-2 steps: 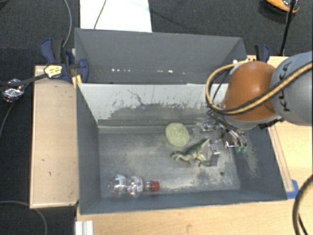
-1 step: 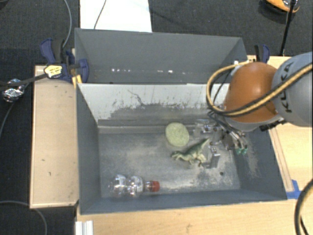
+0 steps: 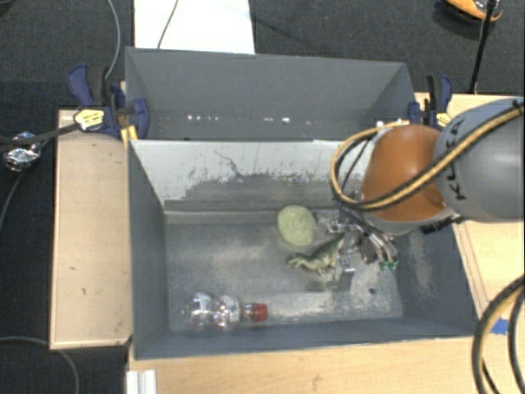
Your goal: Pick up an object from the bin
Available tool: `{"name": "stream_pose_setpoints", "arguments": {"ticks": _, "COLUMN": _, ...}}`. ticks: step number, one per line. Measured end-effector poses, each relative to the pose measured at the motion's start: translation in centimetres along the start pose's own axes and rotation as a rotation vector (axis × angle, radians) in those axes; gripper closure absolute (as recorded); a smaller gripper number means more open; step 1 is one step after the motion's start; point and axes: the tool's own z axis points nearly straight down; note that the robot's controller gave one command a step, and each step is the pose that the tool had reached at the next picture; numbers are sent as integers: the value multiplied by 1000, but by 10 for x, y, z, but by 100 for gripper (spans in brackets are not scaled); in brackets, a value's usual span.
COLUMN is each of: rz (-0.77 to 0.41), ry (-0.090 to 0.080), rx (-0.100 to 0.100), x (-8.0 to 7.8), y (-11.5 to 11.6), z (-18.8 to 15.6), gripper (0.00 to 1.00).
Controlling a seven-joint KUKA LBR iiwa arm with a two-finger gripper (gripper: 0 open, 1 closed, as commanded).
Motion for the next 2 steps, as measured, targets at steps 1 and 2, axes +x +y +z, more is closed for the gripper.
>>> {"name": "stream_pose_setpoints", "arguments": {"ticks": 1, "rz": 9, "ry": 9, "rx": -2, "x": 12, "y": -2, "z": 20, "gripper": 100}}
{"name": "stream_pose_setpoints", "arguments": {"ticks": 2, "rz": 9, "ry": 9, "rx": -2, "x": 12, "y": -2, "z": 20, "gripper": 100}}
